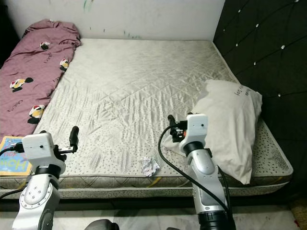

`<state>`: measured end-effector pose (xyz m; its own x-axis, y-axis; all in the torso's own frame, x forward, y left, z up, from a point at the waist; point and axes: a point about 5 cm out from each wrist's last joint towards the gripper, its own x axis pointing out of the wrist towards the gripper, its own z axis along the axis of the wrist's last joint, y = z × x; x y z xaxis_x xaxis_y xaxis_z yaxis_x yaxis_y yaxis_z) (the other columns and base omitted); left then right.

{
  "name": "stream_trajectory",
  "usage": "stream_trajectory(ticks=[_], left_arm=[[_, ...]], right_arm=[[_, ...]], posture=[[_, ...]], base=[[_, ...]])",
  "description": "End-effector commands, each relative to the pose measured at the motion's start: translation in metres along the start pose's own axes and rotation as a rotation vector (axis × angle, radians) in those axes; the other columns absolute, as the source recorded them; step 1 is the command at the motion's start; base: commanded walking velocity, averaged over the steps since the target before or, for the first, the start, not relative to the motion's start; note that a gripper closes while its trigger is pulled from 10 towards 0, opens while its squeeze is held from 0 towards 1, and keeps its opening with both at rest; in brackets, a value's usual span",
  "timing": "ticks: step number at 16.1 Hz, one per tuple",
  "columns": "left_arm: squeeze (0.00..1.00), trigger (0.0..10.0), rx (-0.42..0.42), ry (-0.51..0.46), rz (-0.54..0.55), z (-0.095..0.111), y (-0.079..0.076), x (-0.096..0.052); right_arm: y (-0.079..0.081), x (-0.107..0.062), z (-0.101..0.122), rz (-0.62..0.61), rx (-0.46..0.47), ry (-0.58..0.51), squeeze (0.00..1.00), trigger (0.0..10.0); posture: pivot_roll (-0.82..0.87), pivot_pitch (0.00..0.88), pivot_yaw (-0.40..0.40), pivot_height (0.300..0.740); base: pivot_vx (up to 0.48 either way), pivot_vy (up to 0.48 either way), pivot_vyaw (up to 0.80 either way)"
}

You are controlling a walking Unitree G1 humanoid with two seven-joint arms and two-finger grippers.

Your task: Clean up the room

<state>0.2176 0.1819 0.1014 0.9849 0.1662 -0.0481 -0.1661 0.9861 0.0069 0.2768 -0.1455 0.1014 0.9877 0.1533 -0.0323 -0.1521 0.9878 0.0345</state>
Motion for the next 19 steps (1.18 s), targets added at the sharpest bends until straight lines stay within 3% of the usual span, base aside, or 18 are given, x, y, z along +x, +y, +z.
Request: stream_trajectory(ticks=[1,6,15,19], left_arm=[[0.00,10.0,0.000,0.003,0.006,0.0007,0.0008,0.0008],[0.00,10.0,-0.013,0.007,0.007,0.0002,-0.0001,0.0007],[0.00,10.0,-0.014,0.015,-0.003,-0.0001,-0.0012,0.0007],[0.00,10.0,-0.009,0.013,-0.011,0.0001,-0.0018,0.0010]], right_arm=[[-0.0019,0.0008,0.0029,-0.013,0.003,-0.007,0.00,10.0],[-0.0029,0.0007,0.0024,-0.020,0.005,0.003,0.00,10.0],[-0.0006,-0.0004,0.0040,-0.003,-0.014,-0.008,0.00,10.0],[0.0004,-0.0005,0.0032,0.003,-0.012,-0.003,0.00,10.0]], posture=[[0.02,0.008,-0.034,0.740],[0.02,0.010,-0.038,0.740],[0.01,0.016,-0.037,0.740],[0.01,0.016,-0.037,0.713]], base=[[0.000,0.000,0.00],[0.000,0.000,-0.29],[0.000,0.000,0.00],[0.000,0.000,0.00]])
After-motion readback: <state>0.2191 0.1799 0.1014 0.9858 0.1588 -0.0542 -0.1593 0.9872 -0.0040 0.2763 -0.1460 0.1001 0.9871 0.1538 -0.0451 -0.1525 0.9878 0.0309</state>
